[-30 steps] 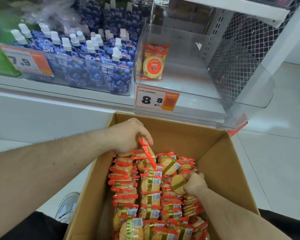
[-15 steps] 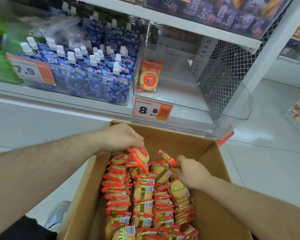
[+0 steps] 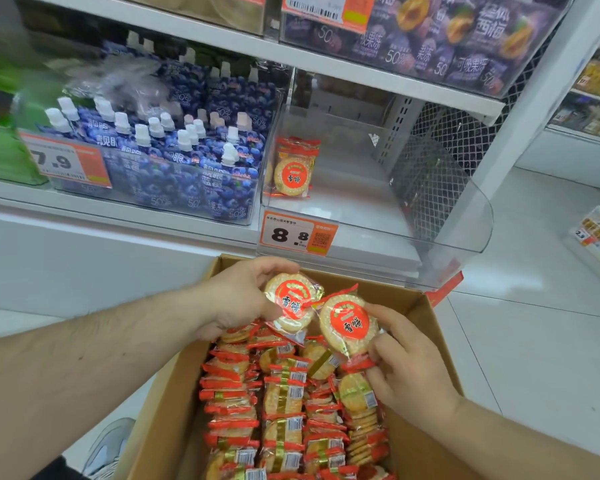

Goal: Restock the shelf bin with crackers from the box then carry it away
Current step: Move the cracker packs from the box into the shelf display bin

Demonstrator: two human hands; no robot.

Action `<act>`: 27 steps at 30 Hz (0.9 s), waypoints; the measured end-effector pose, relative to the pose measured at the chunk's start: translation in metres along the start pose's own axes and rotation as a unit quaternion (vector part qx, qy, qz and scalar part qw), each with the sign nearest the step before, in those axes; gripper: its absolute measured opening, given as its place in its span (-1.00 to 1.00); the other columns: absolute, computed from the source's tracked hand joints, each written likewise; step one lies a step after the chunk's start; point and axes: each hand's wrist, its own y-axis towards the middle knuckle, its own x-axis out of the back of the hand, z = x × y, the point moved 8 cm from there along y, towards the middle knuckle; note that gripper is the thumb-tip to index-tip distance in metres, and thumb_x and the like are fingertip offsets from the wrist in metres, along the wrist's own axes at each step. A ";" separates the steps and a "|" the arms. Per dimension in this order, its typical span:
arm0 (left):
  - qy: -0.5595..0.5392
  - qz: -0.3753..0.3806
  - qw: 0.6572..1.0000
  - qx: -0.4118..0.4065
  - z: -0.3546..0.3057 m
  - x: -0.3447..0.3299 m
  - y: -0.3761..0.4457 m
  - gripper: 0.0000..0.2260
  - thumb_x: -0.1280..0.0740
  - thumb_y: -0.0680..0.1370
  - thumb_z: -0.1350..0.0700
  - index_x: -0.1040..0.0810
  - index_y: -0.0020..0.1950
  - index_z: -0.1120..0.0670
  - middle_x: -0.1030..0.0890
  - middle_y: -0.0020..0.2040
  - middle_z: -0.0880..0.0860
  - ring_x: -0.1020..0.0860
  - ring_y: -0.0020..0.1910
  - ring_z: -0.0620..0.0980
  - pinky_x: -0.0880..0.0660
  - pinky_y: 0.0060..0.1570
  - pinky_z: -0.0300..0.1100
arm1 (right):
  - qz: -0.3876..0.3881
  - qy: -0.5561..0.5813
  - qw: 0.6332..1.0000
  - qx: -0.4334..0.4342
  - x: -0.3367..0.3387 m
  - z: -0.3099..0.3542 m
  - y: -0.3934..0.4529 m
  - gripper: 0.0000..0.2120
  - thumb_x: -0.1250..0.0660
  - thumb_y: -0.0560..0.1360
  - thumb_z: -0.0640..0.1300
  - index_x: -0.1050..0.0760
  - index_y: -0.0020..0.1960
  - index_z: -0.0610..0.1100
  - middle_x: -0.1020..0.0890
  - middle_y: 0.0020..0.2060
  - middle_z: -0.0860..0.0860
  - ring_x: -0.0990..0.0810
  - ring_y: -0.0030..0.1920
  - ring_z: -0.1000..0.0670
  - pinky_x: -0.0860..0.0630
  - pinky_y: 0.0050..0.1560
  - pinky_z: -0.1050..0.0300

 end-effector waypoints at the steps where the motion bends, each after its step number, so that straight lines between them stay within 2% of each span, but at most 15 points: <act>1: -0.008 -0.003 1.000 -0.007 -0.003 -0.001 -0.002 -0.36 -0.33 0.42 0.55 -0.50 0.24 -0.13 -0.57 0.25 -0.07 -0.57 0.16 -0.10 -0.48 -0.24 -0.36 | -0.015 0.001 1.000 -0.002 0.003 0.002 0.000 -0.81 -0.31 0.39 -0.15 -0.27 -0.17 -0.05 -0.56 0.18 -0.17 -0.57 0.12 -0.11 -0.63 -0.06 0.05; 4: -0.031 -0.001 0.999 -0.020 -0.009 -0.005 -0.005 -0.26 -0.30 0.40 0.57 -0.48 0.22 -0.26 -0.43 0.42 -0.10 -0.41 0.37 -0.12 -0.48 -0.20 -0.35 | -0.053 0.005 0.999 -0.006 0.011 0.004 0.000 -0.84 -0.28 0.39 -0.13 -0.28 -0.19 -0.04 -0.47 0.17 -0.09 -0.53 0.11 -0.07 -0.63 -0.10 0.06; 6: -0.045 0.007 0.999 -0.023 -0.013 -0.009 -0.009 -0.19 -0.28 0.40 0.59 -0.43 0.32 -0.28 -0.35 0.48 -0.08 -0.35 0.42 -0.11 -0.48 -0.17 -0.33 | -0.072 0.009 0.997 -0.009 0.016 0.005 0.002 -0.85 -0.26 0.40 -0.14 -0.27 -0.19 -0.03 -0.44 0.16 -0.07 -0.50 0.08 -0.03 -0.60 -0.11 0.13; 8: -0.066 0.019 0.997 -0.022 -0.016 -0.015 -0.012 -0.13 -0.27 0.40 0.60 -0.33 0.43 -0.26 -0.35 0.47 -0.02 -0.46 0.32 -0.05 -0.48 -0.27 -0.33 | -0.084 0.016 0.996 -0.021 0.019 0.006 0.007 -0.85 -0.25 0.38 -0.15 -0.26 -0.19 -0.02 -0.43 0.14 -0.05 -0.48 0.04 0.01 -0.55 -0.14 0.20; 11: -0.099 0.026 0.994 -0.021 -0.020 -0.024 -0.016 -0.12 -0.26 0.41 0.61 -0.26 0.49 -0.21 -0.49 0.35 0.03 -0.61 -0.07 -0.02 -0.49 -0.37 -0.30 | -0.089 0.035 0.994 -0.049 0.017 0.009 0.013 -0.85 -0.27 0.36 -0.17 -0.29 -0.21 -0.03 -0.41 0.13 -0.02 -0.46 -0.05 0.09 -0.48 -0.16 0.27; 13: -0.125 0.027 0.992 -0.017 -0.021 -0.030 -0.014 -0.15 -0.26 0.39 0.61 -0.29 0.48 -0.13 -0.57 0.27 0.06 -0.64 -0.01 0.10 -0.60 -0.19 -0.09 | -0.077 0.044 0.994 -0.059 0.013 0.013 0.018 -0.88 -0.27 0.35 -0.17 -0.32 -0.22 -0.03 -0.41 0.13 -0.01 -0.44 -0.12 0.13 -0.44 -0.17 0.33; 15: -0.180 0.028 0.983 -0.011 -0.025 -0.035 -0.015 -0.25 -0.26 0.39 0.59 -0.36 0.43 -0.05 -0.61 0.19 0.13 -0.62 0.08 0.18 -0.56 0.07 0.09 | -0.048 0.047 0.996 -0.059 0.006 0.019 0.023 -0.96 -0.26 0.36 -0.16 -0.40 -0.22 -0.08 -0.39 0.14 -0.01 -0.44 -0.14 0.15 -0.41 -0.14 0.38; 17: -0.217 0.026 0.976 -0.011 -0.028 -0.038 -0.016 -0.36 -0.30 0.42 0.52 -0.38 0.38 -0.02 -0.61 0.16 0.17 -0.62 0.03 0.16 -0.56 0.06 0.05 | -0.019 0.068 0.995 -0.063 0.001 0.023 0.026 -0.95 -0.29 0.35 -0.18 -0.48 -0.19 -0.14 -0.38 0.16 -0.03 -0.45 -0.13 0.17 -0.45 -0.10 0.36; 20: -0.197 0.001 0.980 -0.027 -0.032 -0.035 -0.015 -0.41 -0.40 0.43 0.45 -0.35 0.28 -0.08 -0.64 0.09 0.10 -0.66 -0.05 0.06 -0.58 -0.02 -0.02 | 0.006 0.104 0.993 -0.046 0.005 0.034 0.036 -0.82 -0.32 0.34 -0.18 -0.51 -0.06 -0.13 -0.38 0.21 -0.06 -0.49 -0.11 0.16 -0.52 -0.11 0.25; 22: -0.180 -0.009 0.982 -0.050 -0.039 -0.029 -0.015 -0.42 -0.41 0.40 0.48 -0.38 0.30 0.02 -0.66 0.06 0.15 -0.66 -0.04 0.11 -0.59 0.01 0.04 | -0.023 0.123 0.991 -0.039 0.019 0.039 0.047 -0.77 -0.34 0.34 -0.14 -0.51 0.00 -0.12 -0.42 0.18 -0.06 -0.49 -0.05 0.20 -0.47 -0.06 0.34; 24: -0.166 -0.022 0.982 -0.086 -0.053 -0.022 -0.017 -0.40 -0.39 0.39 0.51 -0.43 0.31 0.04 -0.64 0.08 0.18 -0.65 0.00 0.16 -0.58 0.06 0.11 | -0.078 0.143 0.980 -0.114 0.039 0.028 0.061 -0.70 -0.38 0.34 -0.04 -0.45 0.04 -0.05 -0.47 0.04 0.02 -0.47 -0.12 0.24 -0.39 -0.10 0.45; 25: -0.164 -0.027 0.980 -0.107 -0.060 -0.018 -0.019 -0.39 -0.38 0.39 0.53 -0.45 0.29 0.00 -0.63 0.10 0.17 -0.65 0.01 0.15 -0.58 0.06 0.11 | -0.088 0.160 0.966 -0.185 0.042 0.015 0.067 -0.64 -0.41 0.34 0.04 -0.40 0.08 0.01 -0.48 -0.06 0.06 -0.45 -0.21 0.20 -0.38 -0.17 0.41; 27: -0.164 -0.025 0.976 -0.140 -0.074 -0.013 -0.021 -0.37 -0.36 0.39 0.55 -0.47 0.26 -0.08 -0.61 0.12 0.13 -0.65 -0.04 0.09 -0.61 -0.01 0.02 | -0.039 0.252 0.904 -0.344 0.031 -0.012 0.076 -0.45 -0.52 0.31 0.15 -0.36 0.18 0.04 -0.53 -0.15 0.05 -0.48 -0.29 0.11 -0.42 -0.22 0.25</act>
